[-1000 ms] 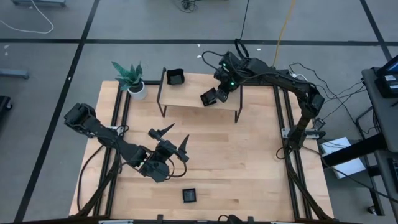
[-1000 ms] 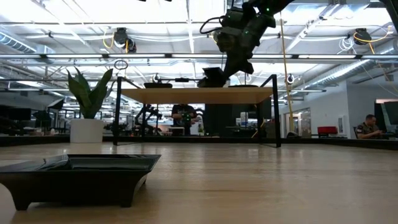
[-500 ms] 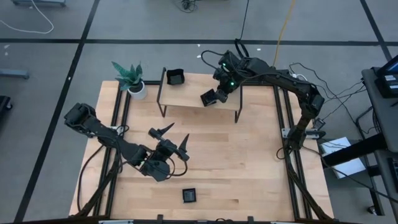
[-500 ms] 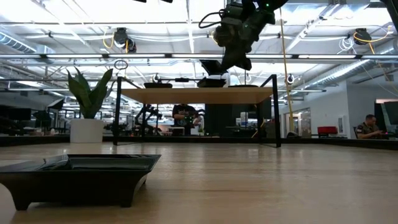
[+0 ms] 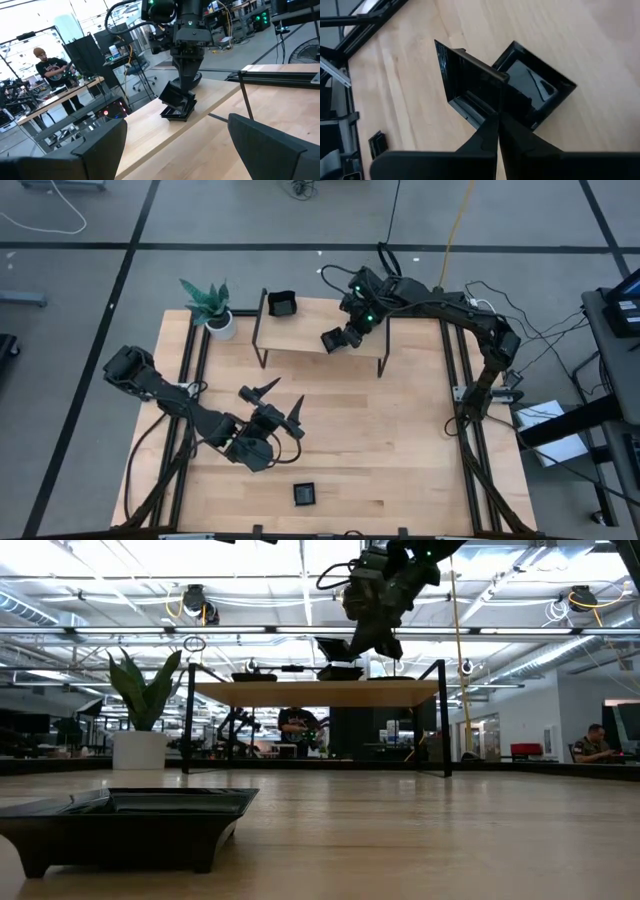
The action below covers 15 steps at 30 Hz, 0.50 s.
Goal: Pick & Place Mini shaped plates
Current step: Stack the black square plate on top of the other black square plates on the shelf
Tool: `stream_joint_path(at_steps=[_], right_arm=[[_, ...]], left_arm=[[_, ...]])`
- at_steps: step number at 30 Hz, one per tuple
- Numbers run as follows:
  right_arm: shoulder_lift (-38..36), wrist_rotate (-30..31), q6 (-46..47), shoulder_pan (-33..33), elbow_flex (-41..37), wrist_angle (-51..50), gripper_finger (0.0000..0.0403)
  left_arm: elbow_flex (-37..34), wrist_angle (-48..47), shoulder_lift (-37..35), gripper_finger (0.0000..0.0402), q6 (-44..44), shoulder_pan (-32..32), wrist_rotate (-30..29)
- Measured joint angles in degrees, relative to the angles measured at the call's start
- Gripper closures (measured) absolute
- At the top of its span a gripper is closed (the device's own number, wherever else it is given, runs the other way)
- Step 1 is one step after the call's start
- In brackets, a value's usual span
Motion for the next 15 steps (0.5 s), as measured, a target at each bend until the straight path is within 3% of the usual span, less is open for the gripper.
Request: stream_joint_path(at_steps=[15], right_arm=[[-0.1, 0.5, -0.8, -0.1, -1.3, 0.3, 0.0403]], left_arm=[[0.0, 0.0, 0.0, 0.005, -0.3, 0.0, 0.0]])
